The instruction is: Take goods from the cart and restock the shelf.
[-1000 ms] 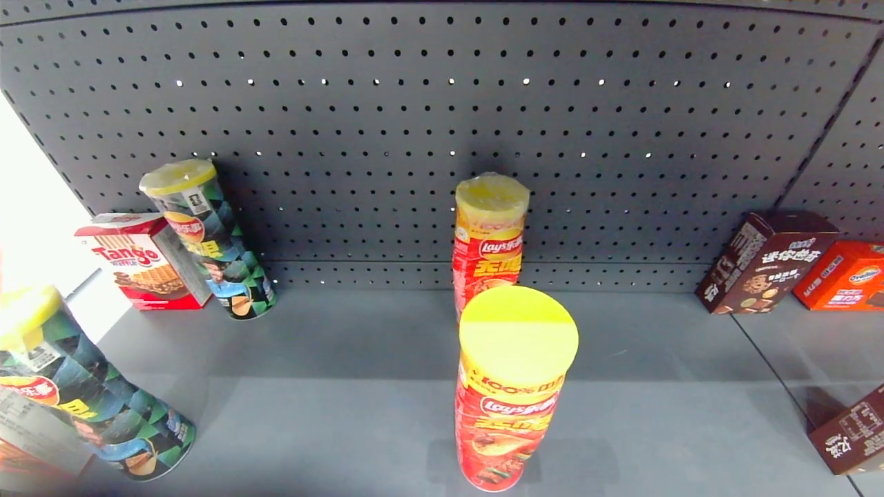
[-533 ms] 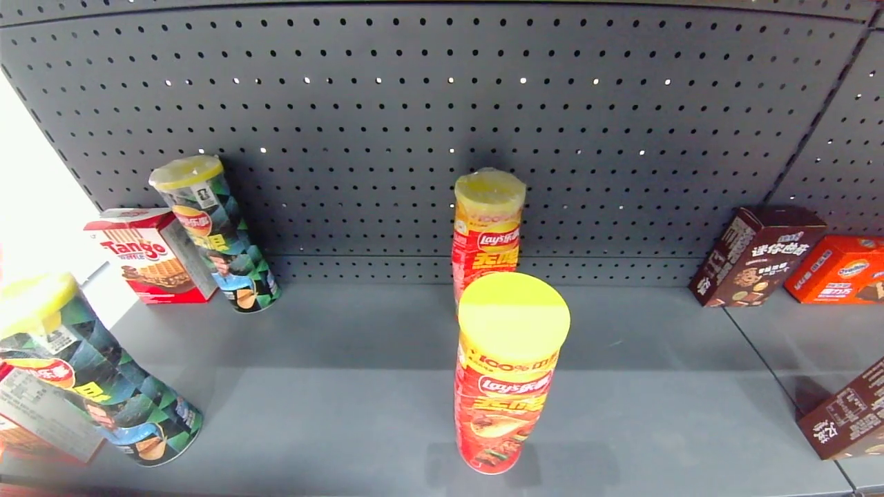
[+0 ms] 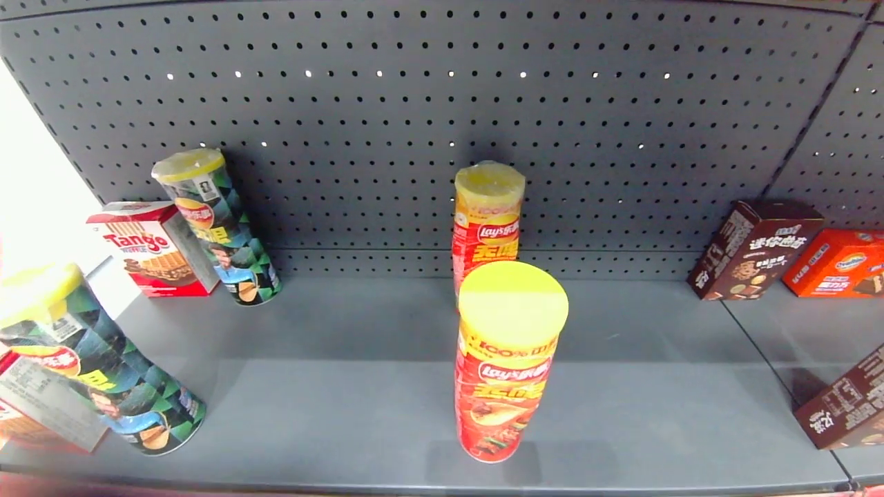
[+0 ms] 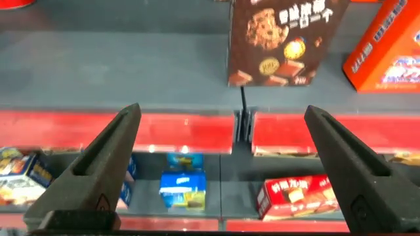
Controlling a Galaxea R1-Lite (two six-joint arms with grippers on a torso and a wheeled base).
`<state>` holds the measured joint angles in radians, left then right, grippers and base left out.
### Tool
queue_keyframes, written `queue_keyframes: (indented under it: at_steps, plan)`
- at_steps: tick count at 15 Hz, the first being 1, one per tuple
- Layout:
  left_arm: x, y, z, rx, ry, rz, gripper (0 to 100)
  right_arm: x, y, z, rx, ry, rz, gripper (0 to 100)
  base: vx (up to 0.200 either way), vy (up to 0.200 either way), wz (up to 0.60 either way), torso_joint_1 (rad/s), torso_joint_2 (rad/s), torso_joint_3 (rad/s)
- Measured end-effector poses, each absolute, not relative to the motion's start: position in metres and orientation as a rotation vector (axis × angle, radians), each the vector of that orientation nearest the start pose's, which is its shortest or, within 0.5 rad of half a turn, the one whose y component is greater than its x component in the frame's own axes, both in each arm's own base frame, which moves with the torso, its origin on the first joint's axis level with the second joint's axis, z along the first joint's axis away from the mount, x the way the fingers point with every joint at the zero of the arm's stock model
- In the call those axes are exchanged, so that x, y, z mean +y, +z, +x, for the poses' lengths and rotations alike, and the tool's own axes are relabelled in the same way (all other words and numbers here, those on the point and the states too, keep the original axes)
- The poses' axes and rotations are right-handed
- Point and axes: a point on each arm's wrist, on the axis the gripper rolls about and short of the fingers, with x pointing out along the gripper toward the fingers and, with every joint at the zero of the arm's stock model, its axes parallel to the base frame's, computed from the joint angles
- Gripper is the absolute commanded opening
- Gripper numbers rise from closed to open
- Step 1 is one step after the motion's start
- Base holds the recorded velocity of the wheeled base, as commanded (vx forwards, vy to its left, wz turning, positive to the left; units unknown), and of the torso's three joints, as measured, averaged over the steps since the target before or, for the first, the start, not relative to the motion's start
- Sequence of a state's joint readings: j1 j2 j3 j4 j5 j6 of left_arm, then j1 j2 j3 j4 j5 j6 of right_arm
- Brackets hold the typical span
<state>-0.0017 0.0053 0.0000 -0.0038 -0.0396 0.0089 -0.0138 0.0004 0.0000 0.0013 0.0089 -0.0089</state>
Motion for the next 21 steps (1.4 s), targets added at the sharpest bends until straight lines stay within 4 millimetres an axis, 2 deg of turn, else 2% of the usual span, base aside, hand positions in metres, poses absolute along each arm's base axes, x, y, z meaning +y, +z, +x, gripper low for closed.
queue_keyframes:
  at_steps: [21]
  plan:
    - [-0.0009, 0.076, -0.0224, 0.001, -0.045, 0.009, 100, 0.0005, 0.0754, -0.0228, 0.001, -0.005, -0.009, 100, 0.0, 0.0, 0.0, 0.0, 0.0, 0.0]
